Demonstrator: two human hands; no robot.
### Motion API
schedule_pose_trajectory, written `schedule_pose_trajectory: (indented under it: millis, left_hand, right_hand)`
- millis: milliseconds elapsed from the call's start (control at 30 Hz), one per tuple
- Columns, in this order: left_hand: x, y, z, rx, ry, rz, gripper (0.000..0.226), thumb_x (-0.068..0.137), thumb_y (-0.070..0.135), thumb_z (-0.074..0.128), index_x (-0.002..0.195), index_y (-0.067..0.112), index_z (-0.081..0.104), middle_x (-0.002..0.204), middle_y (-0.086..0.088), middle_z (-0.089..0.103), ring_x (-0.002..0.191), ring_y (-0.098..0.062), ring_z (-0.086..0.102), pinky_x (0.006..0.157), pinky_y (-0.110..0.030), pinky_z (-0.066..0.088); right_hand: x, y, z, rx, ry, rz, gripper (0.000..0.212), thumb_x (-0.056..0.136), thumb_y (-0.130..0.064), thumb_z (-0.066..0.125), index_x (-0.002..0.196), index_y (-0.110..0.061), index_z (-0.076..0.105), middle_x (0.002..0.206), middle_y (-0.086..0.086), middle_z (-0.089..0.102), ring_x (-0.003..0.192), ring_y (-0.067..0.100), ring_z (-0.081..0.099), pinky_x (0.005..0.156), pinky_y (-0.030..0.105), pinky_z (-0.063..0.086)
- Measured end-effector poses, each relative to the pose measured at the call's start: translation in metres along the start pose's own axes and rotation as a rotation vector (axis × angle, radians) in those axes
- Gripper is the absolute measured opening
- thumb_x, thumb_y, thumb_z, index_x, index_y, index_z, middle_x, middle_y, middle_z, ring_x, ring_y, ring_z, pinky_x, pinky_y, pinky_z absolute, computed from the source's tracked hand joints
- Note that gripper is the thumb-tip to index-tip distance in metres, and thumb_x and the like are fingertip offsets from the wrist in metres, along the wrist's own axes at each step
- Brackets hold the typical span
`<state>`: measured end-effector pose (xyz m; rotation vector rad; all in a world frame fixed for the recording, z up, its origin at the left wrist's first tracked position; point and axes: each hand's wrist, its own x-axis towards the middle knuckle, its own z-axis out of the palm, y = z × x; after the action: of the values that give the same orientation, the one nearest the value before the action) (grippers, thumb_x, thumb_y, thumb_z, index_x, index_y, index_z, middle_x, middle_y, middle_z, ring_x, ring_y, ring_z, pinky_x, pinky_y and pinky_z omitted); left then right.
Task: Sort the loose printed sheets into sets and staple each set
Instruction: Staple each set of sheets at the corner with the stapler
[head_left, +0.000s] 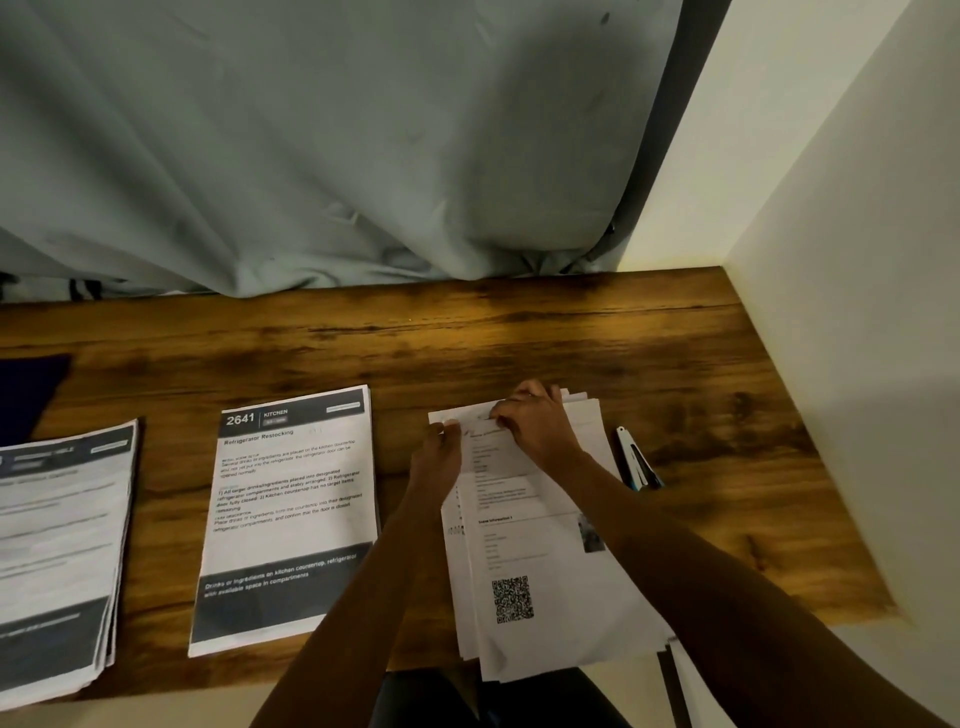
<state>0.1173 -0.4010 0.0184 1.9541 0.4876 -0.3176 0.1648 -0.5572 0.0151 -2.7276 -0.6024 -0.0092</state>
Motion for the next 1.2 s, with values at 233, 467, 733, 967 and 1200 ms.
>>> schedule_pose_trajectory:
  millis: [233,467,733,967,1200]
  left_hand:
    - [0.011,0.004,0.005,0.023,-0.005,-0.097,0.037,0.101,0.037,0.034,0.118,0.009,0.050,0.116,-0.012,0.058,0.099,-0.025,0.057,0.081,-0.035,0.047]
    - [0.014,-0.001,0.003,0.147,-0.029,-0.015,0.030,0.099,0.024,0.045,0.124,0.010,0.054,0.119,-0.008,0.060,0.106,-0.025,0.060,0.084,-0.030,0.050]
    - [0.010,-0.007,-0.003,0.176,0.053,0.124,0.020,0.097,0.019,0.049,0.103,0.008,0.065,0.094,-0.007,0.068,0.081,-0.014,0.063,0.062,-0.017,0.046]
    - [0.016,-0.009,-0.006,0.019,0.047,0.049,0.019,0.095,0.020,0.053,0.100,0.008,0.067,0.094,-0.009,0.070,0.087,-0.021,0.068,0.075,-0.033,0.058]
    - [0.017,-0.012,-0.008,-0.177,0.030,-0.013,0.011,0.091,0.018,0.060,0.090,0.014,0.070,0.088,-0.007,0.072,0.082,-0.022,0.070,0.080,-0.044,0.058]
  right_hand:
    - [0.006,0.001,0.002,0.038,-0.070,0.075,0.023,0.094,-0.021,0.048,0.108,-0.018,0.066,0.112,0.000,0.063,0.117,0.021,0.038,0.094,0.034,0.021]
    - [0.006,0.003,0.006,0.060,-0.033,0.120,0.021,0.092,-0.021,0.052,0.106,-0.020,0.068,0.109,0.000,0.066,0.116,0.022,0.041,0.096,0.038,0.023]
    - [0.007,0.001,0.010,0.146,0.020,0.139,0.020,0.092,-0.019,0.053,0.104,-0.021,0.069,0.108,-0.003,0.067,0.114,0.023,0.043,0.093,0.037,0.026]
    - [0.004,0.001,0.011,0.232,0.052,0.102,0.024,0.092,-0.021,0.053,0.110,-0.019,0.068,0.108,0.000,0.067,0.113,0.023,0.045,0.088,0.033,0.027]
    - [-0.001,-0.008,0.014,0.284,0.060,0.079,0.038,0.090,-0.036,0.045,0.118,-0.019,0.065,0.115,0.002,0.067,0.118,0.027,0.048,0.095,0.039,0.032]
